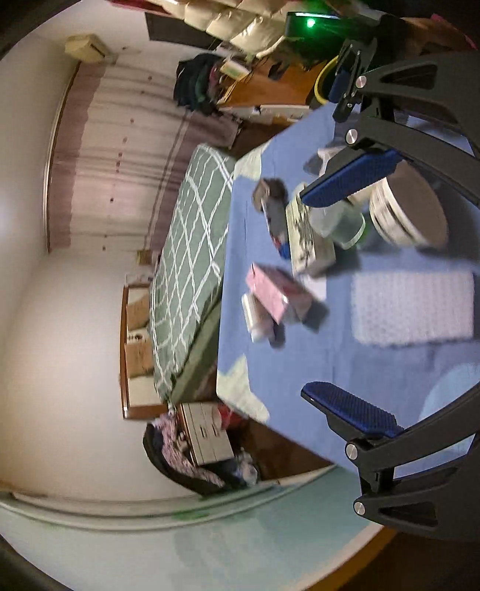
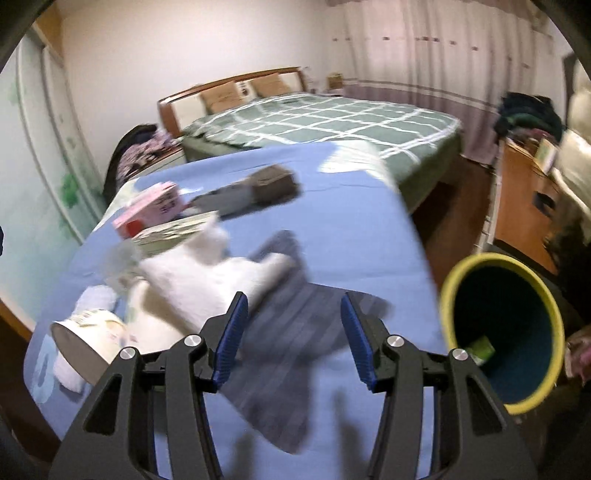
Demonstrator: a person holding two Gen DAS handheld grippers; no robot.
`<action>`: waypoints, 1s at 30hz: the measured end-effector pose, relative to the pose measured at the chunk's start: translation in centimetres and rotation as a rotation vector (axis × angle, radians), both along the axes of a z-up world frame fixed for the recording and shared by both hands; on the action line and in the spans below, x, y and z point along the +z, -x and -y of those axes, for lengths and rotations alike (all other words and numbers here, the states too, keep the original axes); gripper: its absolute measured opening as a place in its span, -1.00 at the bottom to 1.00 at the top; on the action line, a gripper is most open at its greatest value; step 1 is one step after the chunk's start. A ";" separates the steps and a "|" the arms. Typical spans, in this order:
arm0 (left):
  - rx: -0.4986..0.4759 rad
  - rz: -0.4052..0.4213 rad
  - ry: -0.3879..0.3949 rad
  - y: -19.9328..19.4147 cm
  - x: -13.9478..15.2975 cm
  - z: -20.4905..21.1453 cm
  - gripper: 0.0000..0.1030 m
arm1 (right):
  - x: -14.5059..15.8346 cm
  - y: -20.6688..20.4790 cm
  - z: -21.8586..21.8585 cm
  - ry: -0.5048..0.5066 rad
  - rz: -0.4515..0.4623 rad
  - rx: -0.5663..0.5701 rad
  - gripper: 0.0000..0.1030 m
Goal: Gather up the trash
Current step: 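Grasp the white tissue with the right gripper and lift it, then carry the tissue with the right gripper and drop it into the bin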
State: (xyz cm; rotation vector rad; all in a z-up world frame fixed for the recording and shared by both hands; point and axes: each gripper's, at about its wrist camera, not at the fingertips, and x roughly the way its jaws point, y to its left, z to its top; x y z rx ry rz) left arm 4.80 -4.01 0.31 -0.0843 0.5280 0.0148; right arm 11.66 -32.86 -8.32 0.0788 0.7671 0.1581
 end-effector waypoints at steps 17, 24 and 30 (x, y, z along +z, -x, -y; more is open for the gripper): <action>0.002 -0.022 0.016 0.3 -1.8 -1.5 0.83 | -3.9 -4.1 -2.3 -0.023 -0.152 0.012 -0.95; -0.005 -0.027 0.010 -0.2 -2.1 -1.0 0.84 | -0.4 -2.2 0.8 -0.045 -0.037 -0.053 -0.96; -0.024 -0.034 -0.001 -0.5 -2.5 0.0 0.84 | 2.5 -0.3 4.4 -0.051 0.049 -0.133 -0.96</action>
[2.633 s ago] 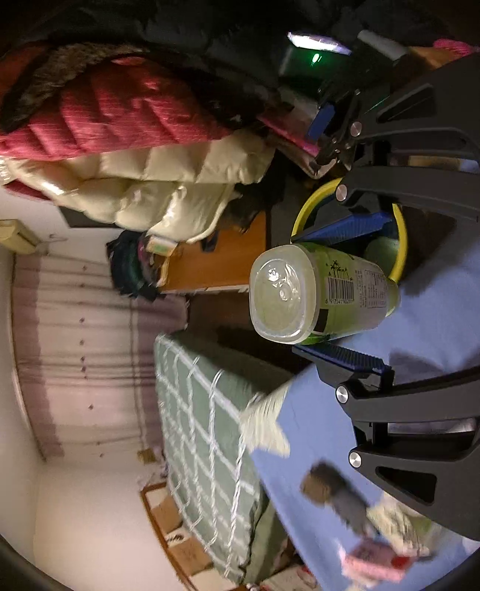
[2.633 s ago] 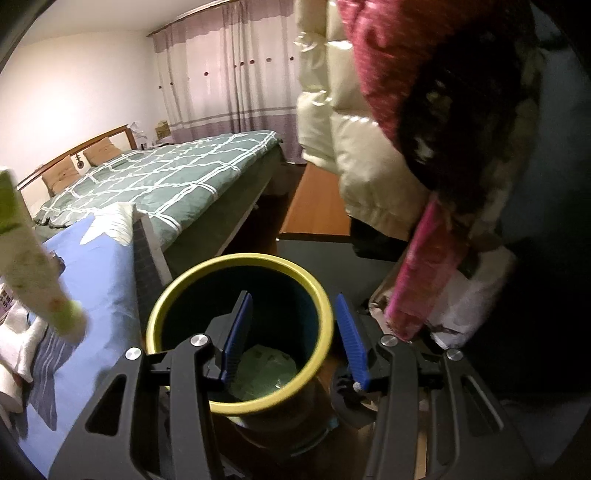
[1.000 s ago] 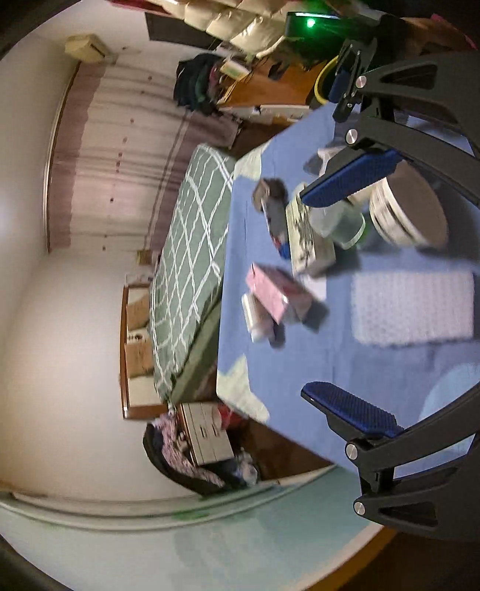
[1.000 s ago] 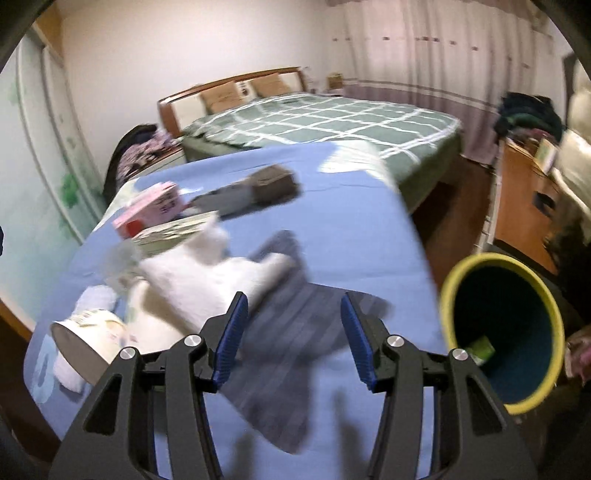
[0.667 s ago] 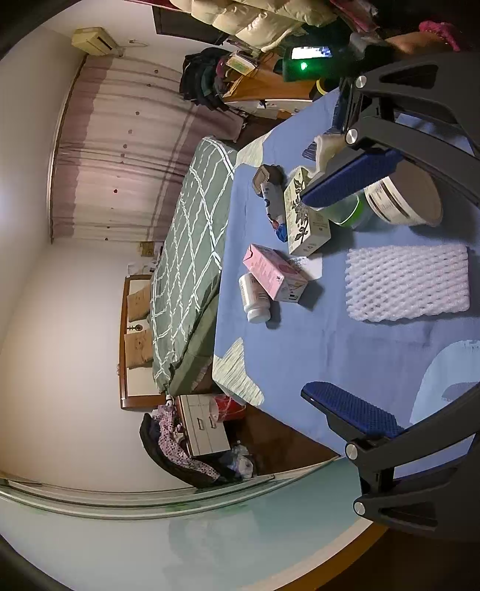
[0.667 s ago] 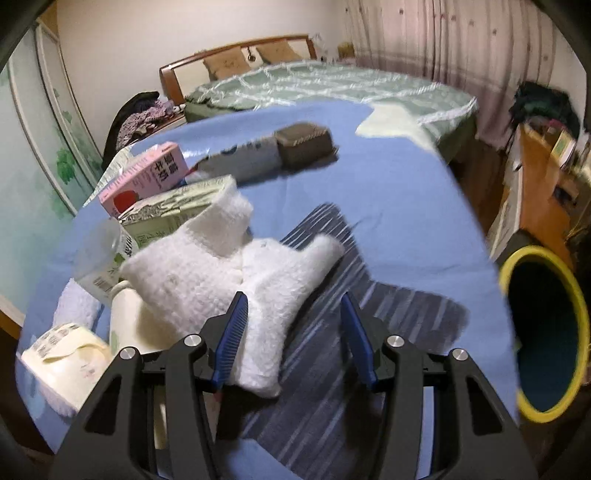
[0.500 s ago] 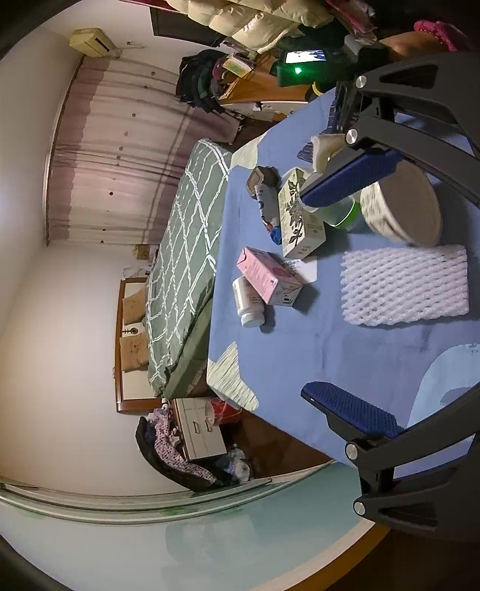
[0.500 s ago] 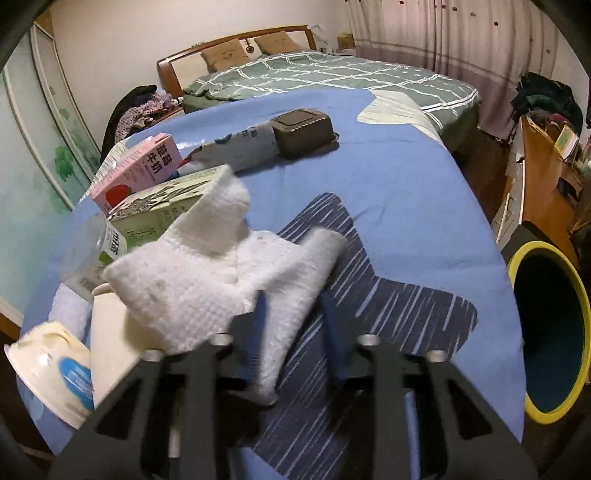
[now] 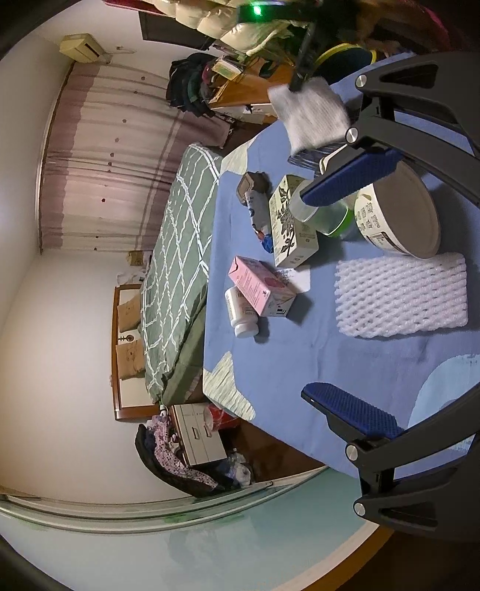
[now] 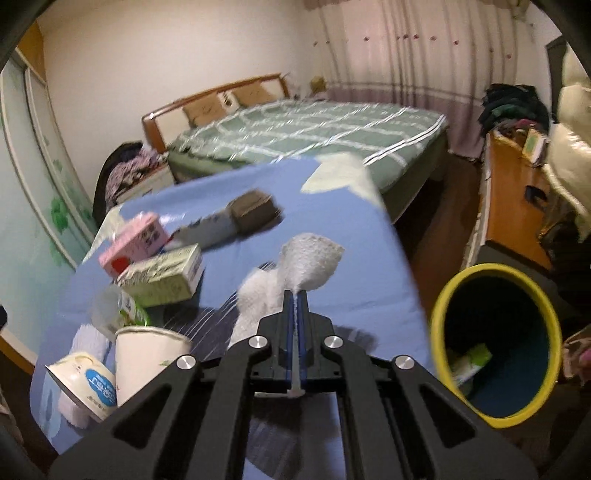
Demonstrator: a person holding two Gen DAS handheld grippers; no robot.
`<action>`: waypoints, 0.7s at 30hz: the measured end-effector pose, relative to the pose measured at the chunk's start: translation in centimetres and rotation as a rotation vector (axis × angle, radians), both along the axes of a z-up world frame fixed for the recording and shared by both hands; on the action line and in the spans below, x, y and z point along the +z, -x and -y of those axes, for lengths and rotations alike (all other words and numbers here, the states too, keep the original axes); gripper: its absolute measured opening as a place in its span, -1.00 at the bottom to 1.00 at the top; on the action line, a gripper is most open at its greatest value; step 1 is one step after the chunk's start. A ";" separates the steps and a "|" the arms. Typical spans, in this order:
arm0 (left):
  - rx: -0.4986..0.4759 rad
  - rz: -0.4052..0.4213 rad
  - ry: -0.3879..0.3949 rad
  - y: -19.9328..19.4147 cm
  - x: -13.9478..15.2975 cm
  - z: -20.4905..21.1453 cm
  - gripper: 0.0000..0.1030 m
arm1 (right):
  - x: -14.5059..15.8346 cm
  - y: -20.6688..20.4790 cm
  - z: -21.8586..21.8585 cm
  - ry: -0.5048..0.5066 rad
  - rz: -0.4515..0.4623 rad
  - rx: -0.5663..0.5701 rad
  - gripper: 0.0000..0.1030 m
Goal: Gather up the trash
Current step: 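Carry the tissue with the right gripper and drop it into the bin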
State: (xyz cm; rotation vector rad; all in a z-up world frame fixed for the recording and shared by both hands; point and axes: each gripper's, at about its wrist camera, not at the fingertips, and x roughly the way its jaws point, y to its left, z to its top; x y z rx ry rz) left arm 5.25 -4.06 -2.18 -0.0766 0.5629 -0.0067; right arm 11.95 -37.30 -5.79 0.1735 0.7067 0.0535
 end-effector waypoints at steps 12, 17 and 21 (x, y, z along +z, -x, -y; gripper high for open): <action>-0.030 -0.001 -0.014 -0.3 -0.3 1.6 0.84 | 1.8 2.8 11.0 0.025 0.061 -0.293 -0.96; -0.054 -0.004 -0.022 -0.3 -0.5 2.5 0.84 | 0.4 2.8 14.2 0.037 0.030 -0.380 -0.96; -0.072 -0.007 -0.032 -0.1 -0.6 3.2 0.84 | -1.1 2.6 16.0 0.055 -0.006 -0.443 -0.96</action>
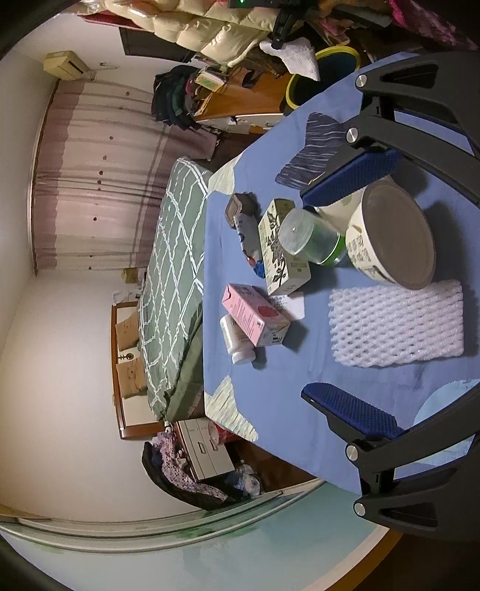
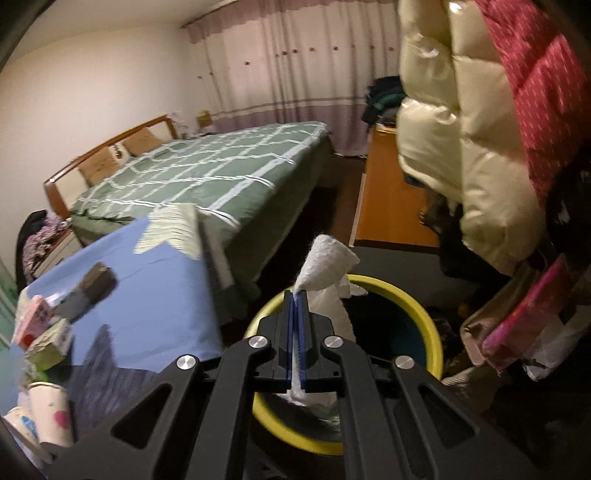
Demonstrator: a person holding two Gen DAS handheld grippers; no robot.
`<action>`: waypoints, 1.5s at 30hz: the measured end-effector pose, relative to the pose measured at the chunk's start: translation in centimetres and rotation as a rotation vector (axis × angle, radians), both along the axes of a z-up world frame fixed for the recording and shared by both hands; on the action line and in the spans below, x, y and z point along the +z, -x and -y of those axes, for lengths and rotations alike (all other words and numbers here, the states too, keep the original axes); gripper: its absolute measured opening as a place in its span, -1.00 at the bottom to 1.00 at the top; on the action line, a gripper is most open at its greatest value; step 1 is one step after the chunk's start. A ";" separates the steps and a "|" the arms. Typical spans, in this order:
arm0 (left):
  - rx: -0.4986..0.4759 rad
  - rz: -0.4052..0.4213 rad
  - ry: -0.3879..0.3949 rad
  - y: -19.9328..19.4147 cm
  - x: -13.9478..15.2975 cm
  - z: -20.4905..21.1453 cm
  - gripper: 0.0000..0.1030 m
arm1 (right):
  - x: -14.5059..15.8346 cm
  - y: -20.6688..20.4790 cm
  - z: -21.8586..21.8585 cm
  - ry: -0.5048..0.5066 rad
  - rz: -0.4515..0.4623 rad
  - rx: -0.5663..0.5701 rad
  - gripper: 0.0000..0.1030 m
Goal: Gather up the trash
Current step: 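Carry the tissue with the right gripper and drop it into the bin, then grasp the second green-lidded plastic cup with the left gripper and lift it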
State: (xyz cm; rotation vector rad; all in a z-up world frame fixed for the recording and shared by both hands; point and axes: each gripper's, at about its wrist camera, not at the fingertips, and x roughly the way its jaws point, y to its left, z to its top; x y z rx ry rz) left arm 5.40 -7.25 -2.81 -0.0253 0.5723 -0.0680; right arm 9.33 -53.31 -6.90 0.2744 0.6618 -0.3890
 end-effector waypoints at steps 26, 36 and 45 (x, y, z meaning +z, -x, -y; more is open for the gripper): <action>-0.165 -0.166 -0.056 -6.4 -3.7 4.8 0.79 | -2.2 -0.5 -0.6 0.011 -0.047 -0.013 -0.65; -0.151 -0.253 -0.012 -10.5 -5.6 5.4 0.46 | -3.1 -1.2 -0.8 0.004 -0.068 0.001 -0.65; -0.155 -0.294 0.028 -12.3 -6.7 5.2 0.21 | -3.6 -1.4 -1.0 -0.003 -0.075 0.005 -0.65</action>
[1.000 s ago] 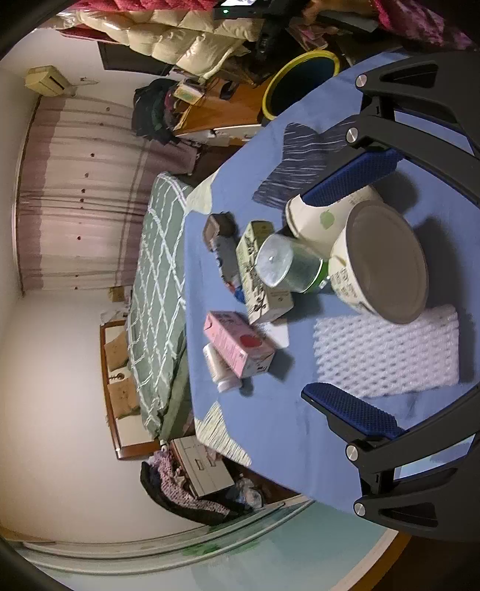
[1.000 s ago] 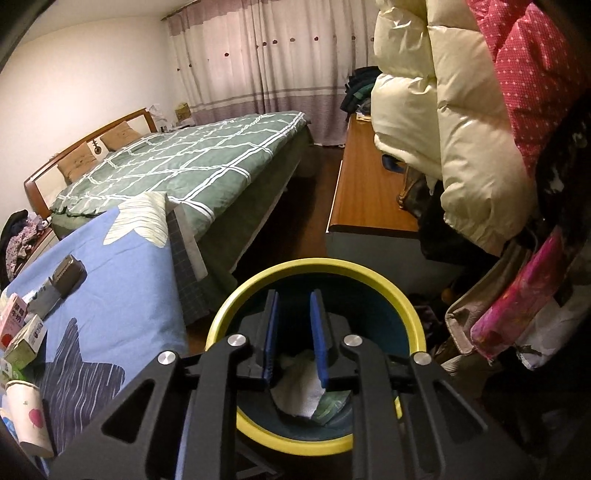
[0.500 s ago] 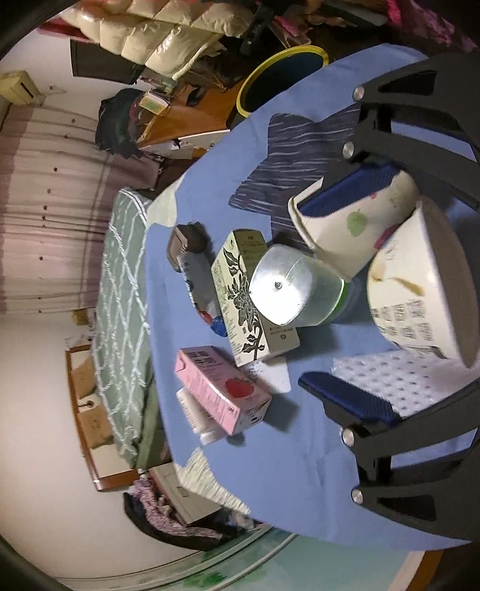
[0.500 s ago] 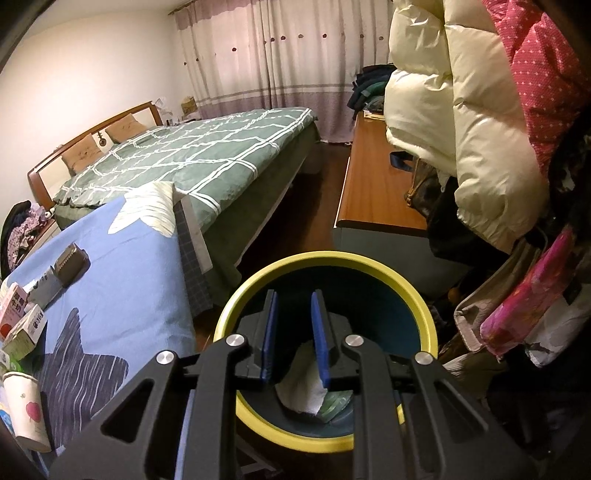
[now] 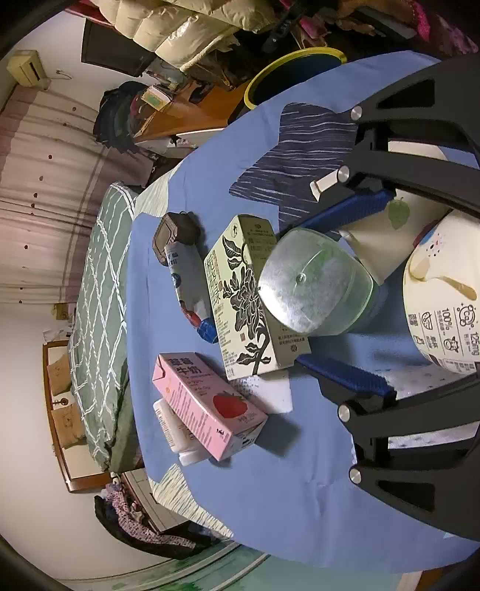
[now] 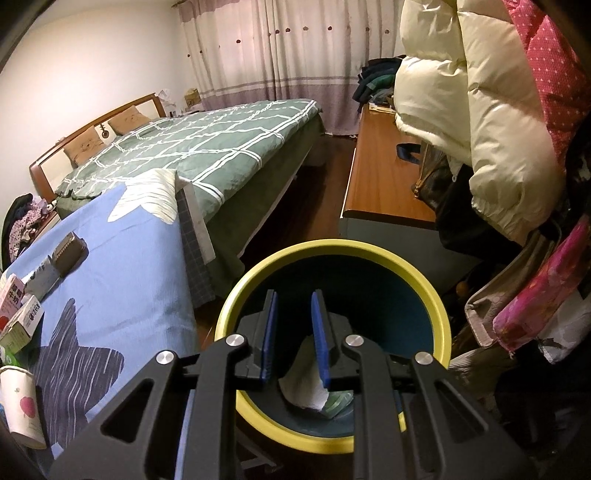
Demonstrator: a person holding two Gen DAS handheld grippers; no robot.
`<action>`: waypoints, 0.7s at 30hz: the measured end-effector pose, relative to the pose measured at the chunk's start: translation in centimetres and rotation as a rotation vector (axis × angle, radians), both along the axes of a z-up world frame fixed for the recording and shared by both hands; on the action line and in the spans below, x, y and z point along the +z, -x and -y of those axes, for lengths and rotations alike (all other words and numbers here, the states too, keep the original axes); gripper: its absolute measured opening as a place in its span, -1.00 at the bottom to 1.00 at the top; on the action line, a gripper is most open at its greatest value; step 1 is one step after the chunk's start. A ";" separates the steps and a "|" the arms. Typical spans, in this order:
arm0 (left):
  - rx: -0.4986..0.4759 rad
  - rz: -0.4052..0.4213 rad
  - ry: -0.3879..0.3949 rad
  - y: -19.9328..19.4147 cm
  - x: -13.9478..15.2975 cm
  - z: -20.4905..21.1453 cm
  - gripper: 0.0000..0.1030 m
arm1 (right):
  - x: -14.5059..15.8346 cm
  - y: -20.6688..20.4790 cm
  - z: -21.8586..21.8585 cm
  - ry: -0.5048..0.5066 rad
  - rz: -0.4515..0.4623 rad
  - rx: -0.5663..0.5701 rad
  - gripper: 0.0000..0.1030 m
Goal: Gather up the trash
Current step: 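Grasp the second green-lidded plastic cup with the left gripper and lift it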
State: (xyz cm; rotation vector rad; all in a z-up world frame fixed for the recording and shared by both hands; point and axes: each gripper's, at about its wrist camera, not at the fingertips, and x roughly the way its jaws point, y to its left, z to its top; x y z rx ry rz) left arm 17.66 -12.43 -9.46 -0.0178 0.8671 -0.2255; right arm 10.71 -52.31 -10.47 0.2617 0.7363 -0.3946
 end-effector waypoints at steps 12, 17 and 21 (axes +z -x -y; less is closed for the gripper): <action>-0.024 0.071 0.033 0.6 3.3 0.5 0.07 | 0.5 0.6 0.2 -0.003 0.019 -0.003 -0.65; -0.039 0.122 0.040 1.2 5.5 1.3 0.07 | 0.8 1.2 0.5 -0.003 0.029 -0.010 -0.65; -0.063 0.159 0.050 1.8 7.2 2.5 0.07 | 1.0 1.7 1.0 0.002 0.036 -0.025 -0.65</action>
